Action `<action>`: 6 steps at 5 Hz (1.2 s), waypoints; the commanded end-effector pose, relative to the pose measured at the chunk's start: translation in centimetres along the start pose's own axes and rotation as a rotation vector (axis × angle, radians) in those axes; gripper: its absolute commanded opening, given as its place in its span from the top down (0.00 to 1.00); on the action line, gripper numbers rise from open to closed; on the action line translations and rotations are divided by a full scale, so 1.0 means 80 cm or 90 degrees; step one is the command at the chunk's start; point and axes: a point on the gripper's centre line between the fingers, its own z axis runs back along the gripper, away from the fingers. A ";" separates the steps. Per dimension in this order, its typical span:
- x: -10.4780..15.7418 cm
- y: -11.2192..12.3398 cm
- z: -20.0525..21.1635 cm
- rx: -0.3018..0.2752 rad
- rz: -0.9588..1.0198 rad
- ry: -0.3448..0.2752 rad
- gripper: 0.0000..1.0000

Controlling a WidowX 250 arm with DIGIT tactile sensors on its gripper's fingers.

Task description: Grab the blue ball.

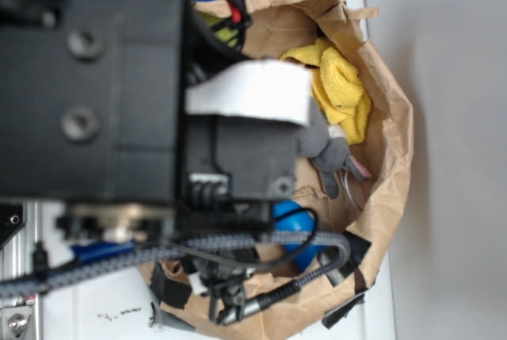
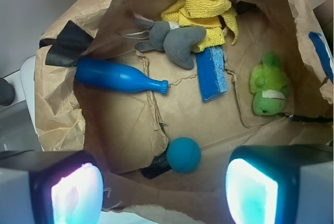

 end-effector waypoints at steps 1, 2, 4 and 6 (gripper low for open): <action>-0.003 0.009 -0.047 0.032 0.007 -0.037 0.00; -0.010 0.018 -0.094 0.066 0.001 -0.062 0.00; -0.012 0.032 -0.137 0.082 -0.001 -0.074 0.00; -0.002 0.036 -0.141 0.085 -0.009 -0.030 0.00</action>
